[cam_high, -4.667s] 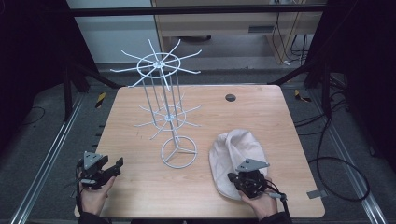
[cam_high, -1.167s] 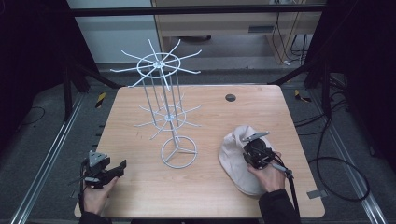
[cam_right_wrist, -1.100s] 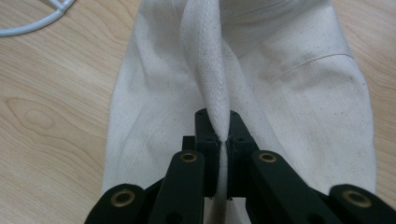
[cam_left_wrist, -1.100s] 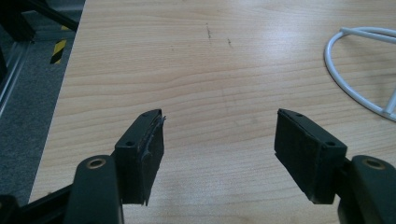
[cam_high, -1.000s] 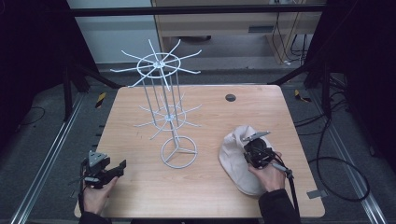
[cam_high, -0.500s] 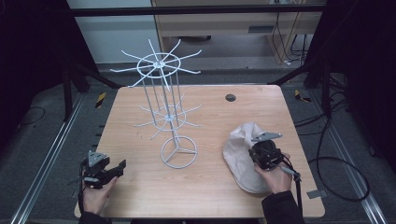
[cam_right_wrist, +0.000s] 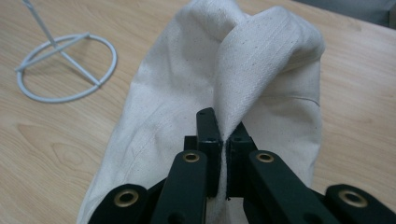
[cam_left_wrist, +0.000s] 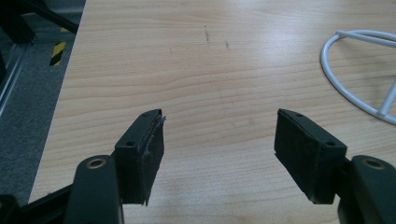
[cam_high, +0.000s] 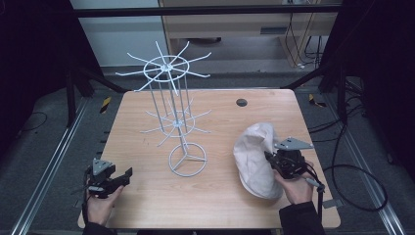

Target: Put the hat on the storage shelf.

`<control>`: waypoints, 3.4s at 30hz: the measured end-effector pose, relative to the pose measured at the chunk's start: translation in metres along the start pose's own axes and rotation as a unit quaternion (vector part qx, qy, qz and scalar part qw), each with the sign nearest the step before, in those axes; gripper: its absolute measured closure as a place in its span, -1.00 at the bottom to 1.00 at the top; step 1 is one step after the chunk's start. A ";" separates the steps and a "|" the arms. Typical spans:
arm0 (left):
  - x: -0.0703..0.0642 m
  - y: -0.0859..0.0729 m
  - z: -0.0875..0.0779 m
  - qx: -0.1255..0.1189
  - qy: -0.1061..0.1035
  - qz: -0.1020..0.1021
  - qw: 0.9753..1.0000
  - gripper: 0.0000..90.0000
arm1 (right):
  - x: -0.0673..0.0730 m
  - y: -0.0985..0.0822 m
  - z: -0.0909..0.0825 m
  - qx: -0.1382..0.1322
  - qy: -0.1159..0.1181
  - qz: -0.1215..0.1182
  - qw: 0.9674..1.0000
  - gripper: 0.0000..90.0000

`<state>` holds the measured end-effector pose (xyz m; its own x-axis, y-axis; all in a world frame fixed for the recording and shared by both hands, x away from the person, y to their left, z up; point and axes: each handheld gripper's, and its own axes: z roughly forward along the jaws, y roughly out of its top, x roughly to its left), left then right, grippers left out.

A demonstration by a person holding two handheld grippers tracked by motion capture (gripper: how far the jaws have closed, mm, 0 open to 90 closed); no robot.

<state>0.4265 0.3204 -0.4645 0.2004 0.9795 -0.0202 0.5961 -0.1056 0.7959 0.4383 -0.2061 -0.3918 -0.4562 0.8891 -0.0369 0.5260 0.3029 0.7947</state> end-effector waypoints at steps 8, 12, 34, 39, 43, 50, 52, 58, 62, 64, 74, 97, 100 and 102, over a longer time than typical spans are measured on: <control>0.000 0.000 0.000 0.000 -0.001 0.000 1.000 -0.26 | 0.000 0.003 -0.013 -0.058 0.015 0.003 0.998 0.96; -0.001 0.000 0.001 0.001 -0.001 0.002 1.000 -0.26 | 0.001 0.004 -0.016 -0.075 0.018 0.003 0.997 0.96; -0.003 0.000 0.003 0.004 0.000 0.008 1.000 -0.26 | 0.005 0.025 -0.056 -0.179 0.049 -0.012 0.983 0.96; -0.002 0.000 0.003 0.003 0.001 0.007 1.000 -0.26 | 0.006 0.030 -0.062 -0.195 0.048 -0.015 0.979 0.96; -0.001 0.000 0.002 0.004 0.002 0.006 1.000 -0.26 | 0.009 0.036 -0.069 -0.206 0.050 -0.016 0.977 0.96; -0.001 0.000 0.003 0.004 0.002 0.006 1.000 -0.26 | 0.015 0.051 -0.076 -0.228 0.054 -0.027 0.972 0.96; -0.001 0.000 0.003 0.004 0.002 0.005 1.000 -0.26 | 0.016 0.055 -0.079 -0.235 0.052 -0.028 0.970 0.96; -0.001 0.000 0.002 0.004 0.002 0.007 1.000 -0.26 | 0.018 0.064 -0.086 -0.250 0.052 -0.034 0.966 0.97; -0.001 0.000 0.003 0.004 0.001 0.005 1.000 -0.26 | 0.018 0.068 -0.089 -0.261 0.054 -0.030 0.963 0.96; -0.001 0.000 0.004 0.005 0.002 0.005 1.000 -0.26 | 0.018 0.071 -0.091 -0.270 0.055 -0.030 0.961 0.96; 0.000 0.000 0.003 0.004 0.002 0.003 1.000 -0.26 | 0.024 0.081 -0.097 -0.295 0.061 -0.038 0.953 0.97; 0.000 0.000 0.003 0.004 0.003 0.004 1.000 -0.26 | 0.032 0.105 -0.128 -0.351 0.065 -0.057 0.932 0.97; -0.001 0.000 0.003 0.005 0.002 0.005 1.000 -0.26 | 0.031 0.107 -0.133 -0.359 0.066 -0.059 0.929 0.97; 0.000 0.000 0.003 0.006 0.002 0.005 1.000 -0.26 | 0.031 0.109 -0.135 -0.360 0.065 -0.059 0.929 0.97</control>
<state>0.4291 0.3194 -0.4665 0.2024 0.9792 -0.0096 0.6032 -0.1169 0.7889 0.3847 -0.1923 -0.2249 -0.5874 0.8014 -0.1128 -0.1282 0.0455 0.9907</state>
